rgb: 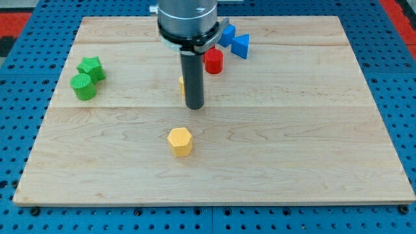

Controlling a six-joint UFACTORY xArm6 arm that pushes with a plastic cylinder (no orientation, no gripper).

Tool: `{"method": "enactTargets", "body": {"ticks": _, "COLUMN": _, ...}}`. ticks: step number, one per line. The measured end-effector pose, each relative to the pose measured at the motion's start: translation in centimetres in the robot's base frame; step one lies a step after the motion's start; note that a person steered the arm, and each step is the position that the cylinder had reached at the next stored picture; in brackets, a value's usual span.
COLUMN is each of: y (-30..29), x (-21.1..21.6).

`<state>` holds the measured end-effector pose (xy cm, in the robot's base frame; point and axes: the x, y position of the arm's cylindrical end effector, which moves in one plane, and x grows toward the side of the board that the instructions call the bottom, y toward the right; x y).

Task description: Move the yellow heart towards the red circle

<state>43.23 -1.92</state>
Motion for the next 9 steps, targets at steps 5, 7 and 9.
{"method": "enactTargets", "body": {"ticks": 5, "y": 0.1, "x": 0.1}}
{"method": "enactTargets", "body": {"ticks": 7, "y": -0.1, "x": -0.7}}
{"method": "enactTargets", "body": {"ticks": 9, "y": -0.4, "x": -1.7}}
